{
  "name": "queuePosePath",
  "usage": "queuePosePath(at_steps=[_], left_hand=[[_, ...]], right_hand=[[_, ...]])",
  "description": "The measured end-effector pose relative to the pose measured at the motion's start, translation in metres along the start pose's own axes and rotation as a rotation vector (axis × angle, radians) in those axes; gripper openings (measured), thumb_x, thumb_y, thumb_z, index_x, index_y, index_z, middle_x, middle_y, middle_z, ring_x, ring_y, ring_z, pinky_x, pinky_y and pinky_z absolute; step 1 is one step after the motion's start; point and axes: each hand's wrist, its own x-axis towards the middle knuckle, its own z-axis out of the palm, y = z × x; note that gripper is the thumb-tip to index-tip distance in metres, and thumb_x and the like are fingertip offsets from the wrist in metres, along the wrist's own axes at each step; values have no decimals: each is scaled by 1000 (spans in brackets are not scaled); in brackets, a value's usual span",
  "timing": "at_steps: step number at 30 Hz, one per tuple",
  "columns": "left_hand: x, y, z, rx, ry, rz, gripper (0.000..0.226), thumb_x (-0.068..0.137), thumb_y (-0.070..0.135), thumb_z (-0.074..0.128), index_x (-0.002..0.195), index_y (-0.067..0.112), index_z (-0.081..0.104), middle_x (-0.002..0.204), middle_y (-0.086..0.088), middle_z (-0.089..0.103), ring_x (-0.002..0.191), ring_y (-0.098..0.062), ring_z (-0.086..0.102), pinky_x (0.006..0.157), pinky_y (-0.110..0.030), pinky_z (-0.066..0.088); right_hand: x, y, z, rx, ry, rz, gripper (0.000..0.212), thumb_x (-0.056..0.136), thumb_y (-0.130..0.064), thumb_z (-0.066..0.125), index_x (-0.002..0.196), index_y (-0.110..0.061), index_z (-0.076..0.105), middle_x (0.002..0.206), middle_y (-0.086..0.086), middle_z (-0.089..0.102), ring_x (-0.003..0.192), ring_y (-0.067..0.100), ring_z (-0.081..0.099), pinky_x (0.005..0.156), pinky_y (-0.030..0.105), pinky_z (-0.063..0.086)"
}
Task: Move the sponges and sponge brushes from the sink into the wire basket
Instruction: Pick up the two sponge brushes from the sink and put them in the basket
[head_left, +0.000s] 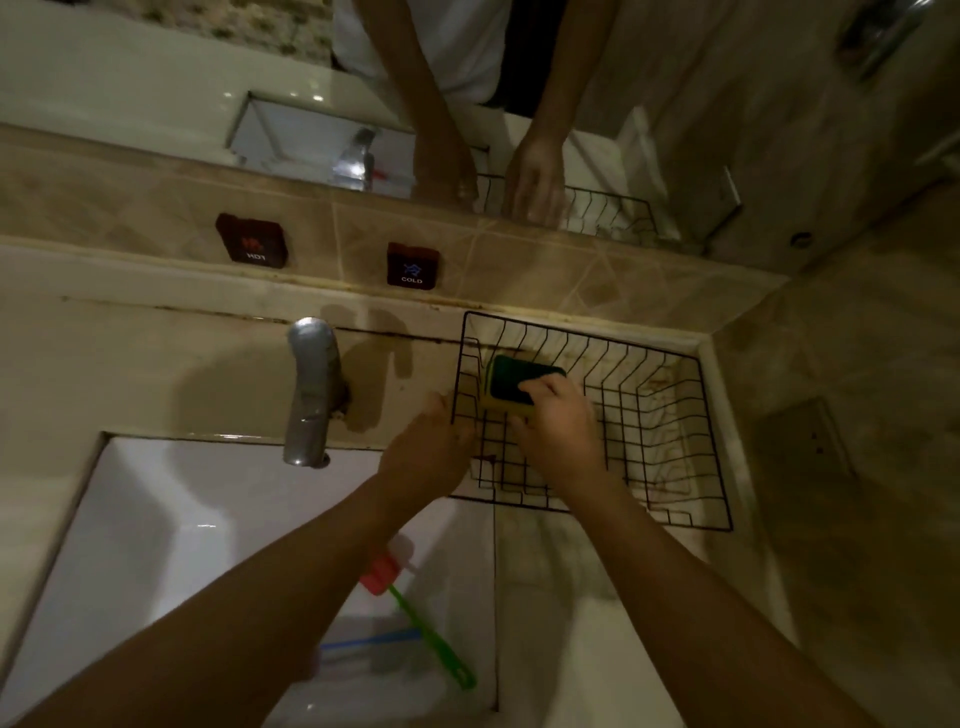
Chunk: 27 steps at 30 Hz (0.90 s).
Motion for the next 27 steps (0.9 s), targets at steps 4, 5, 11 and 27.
queuePosePath(at_steps=[4,5,11,27], left_hand=[[-37,-23,-23,-35,-41,1,39,96,35,41,124,9,40,105,-11,59,88,-28,62,74,-40,52],[-48,-30,-28,-31,-53,-13,42,96,38,41,129,11,39,111,-10,59,94,-27,62,75,-36,50],[-108,-80,-41,100,-146,-85,39,94,39,43,113,6,50,106,-13,63,91,-29,60,73,-34,47],[-166,-151,51,-706,-41,-799,15,89,18,52,87,3,53,83,-16,60,77,-36,68,67,-42,61]], right_hand=[[-50,-37,-8,79,45,2,25,86,-18,64,111,-14,64,106,7,63,95,23,58,76,37,54],[-61,-47,-9,99,45,-5,19,86,-18,63,105,-13,64,101,7,63,89,23,59,71,35,53],[-124,-95,11,129,-60,39,20,86,-20,61,104,-12,65,96,9,64,84,25,60,68,35,53],[-170,-104,116,68,-531,-9,28,84,-21,62,111,-14,61,99,10,65,77,22,57,64,28,41]])
